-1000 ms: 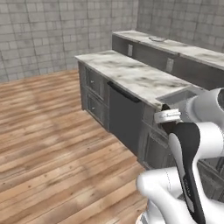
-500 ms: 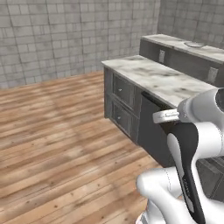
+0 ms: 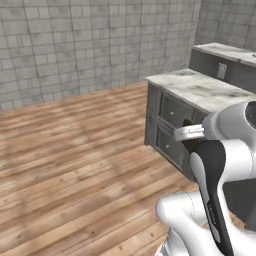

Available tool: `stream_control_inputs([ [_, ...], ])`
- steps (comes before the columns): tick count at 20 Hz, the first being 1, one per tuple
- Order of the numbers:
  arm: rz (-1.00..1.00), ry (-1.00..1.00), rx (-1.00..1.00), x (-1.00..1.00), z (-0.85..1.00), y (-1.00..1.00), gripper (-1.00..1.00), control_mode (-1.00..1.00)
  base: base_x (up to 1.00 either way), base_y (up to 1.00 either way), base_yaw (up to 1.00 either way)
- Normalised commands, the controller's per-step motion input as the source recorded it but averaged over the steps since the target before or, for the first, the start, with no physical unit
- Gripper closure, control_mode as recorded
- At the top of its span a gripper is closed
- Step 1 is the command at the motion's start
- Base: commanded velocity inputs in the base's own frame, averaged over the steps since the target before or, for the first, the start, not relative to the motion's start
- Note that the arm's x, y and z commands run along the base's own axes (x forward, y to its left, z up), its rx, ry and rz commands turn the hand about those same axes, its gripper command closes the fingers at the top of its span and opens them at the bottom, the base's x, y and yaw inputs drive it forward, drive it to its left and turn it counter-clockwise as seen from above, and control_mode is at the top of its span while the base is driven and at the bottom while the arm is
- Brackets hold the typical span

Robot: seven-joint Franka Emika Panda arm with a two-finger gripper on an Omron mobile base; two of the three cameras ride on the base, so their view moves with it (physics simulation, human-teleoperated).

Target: Start the toaster. Once the lever pops up, take the bread to the plate on the dining counter.

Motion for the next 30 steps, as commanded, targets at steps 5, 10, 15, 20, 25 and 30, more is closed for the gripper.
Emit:
stream_control_inputs([
  [5, 0.0, 0.0, 0.0, 0.0, 0.0, 0.0, 1.0, 1.0, 1.0, 0.9, -0.1],
  [10, 0.0, 0.0, 0.0, 0.0, 0.0, 0.0, 1.0, 1.0, 1.0, 0.85, -0.16],
  [15, 0.0, 0.0, 0.0, 0.0, 0.0, 0.0, 1.0, 1.0, 1.0, 0.79, -0.29],
  [20, 0.0, 0.0, 0.0, 0.0, 0.0, 0.0, 1.0, 1.0, 1.0, 0.87, -0.39],
  [25, 0.0, 0.0, 0.0, 0.0, 0.0, 0.0, 1.0, 1.0, 1.0, 0.89, -0.43],
  [30, 0.0, 0.0, 0.0, 0.0, 0.0, 0.0, 1.0, 1.0, 1.0, 0.92, -0.48],
])
